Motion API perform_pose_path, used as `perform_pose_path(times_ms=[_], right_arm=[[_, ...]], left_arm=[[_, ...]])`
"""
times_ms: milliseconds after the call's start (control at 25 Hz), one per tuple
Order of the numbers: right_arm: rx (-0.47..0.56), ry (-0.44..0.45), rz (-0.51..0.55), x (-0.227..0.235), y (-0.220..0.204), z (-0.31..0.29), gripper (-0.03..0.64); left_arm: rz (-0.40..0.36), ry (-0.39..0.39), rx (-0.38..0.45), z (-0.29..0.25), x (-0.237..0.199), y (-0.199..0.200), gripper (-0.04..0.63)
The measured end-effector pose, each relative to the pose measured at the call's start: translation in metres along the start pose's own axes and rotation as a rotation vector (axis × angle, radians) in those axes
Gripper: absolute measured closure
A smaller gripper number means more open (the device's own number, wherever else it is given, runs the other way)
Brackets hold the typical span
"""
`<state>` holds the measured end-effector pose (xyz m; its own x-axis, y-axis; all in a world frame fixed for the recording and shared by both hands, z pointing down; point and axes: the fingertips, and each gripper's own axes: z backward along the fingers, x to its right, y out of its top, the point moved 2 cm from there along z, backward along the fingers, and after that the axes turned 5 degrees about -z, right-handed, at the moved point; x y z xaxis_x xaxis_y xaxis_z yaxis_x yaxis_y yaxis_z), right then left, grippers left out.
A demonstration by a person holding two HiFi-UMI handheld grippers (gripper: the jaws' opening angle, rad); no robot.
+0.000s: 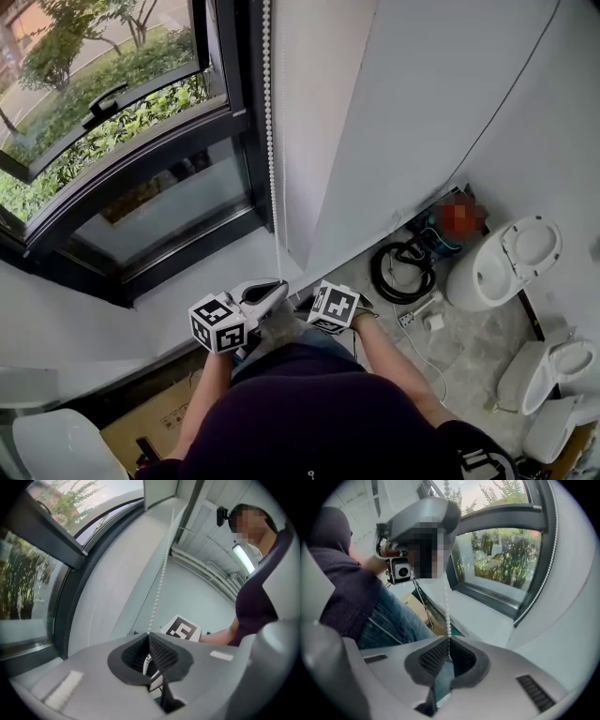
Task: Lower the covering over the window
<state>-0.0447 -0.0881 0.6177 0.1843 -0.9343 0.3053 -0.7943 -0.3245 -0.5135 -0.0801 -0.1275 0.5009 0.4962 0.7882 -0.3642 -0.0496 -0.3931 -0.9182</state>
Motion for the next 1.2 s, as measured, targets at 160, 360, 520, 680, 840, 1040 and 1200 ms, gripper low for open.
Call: perform_pose_path(times_ms=[160, 360, 520, 680, 840, 1040, 1200], right_arm=[[0.022, -0.002, -0.024, 0.002, 0.0, 0.0, 0.603], [-0.011, -0.028, -0.012, 0.006, -0.003, 0.0, 0.603], [0.006, -0.033, -0.021, 0.005, -0.001, 0.003, 0.603], [0.042, -0.059, -0.017, 0.009, 0.008, 0.012, 0.603], [0.065, -0.037, -0.01, 0.011, 0.012, 0.019, 0.599], [0.168, -0.018, -0.03, 0.012, 0.027, 0.044, 0.482], [0.375, -0.086, -0.021, 0.017, 0.063, 0.086, 0.482]], left_arm=[[-0.013, 0.005, -0.019, -0.002, -0.002, 0.002, 0.584], [-0.038, 0.017, -0.139, -0.012, -0.006, -0.021, 0.584], [0.005, 0.019, -0.165, -0.01, -0.009, -0.038, 0.584], [0.021, 0.027, -0.163, -0.011, -0.015, -0.038, 0.584], [0.022, 0.013, -0.167, -0.016, -0.012, -0.039, 0.584], [0.027, 0.019, -0.164, -0.015, -0.014, -0.039, 0.584], [0.032, 0.021, -0.162, -0.015, -0.016, -0.039, 0.584]])
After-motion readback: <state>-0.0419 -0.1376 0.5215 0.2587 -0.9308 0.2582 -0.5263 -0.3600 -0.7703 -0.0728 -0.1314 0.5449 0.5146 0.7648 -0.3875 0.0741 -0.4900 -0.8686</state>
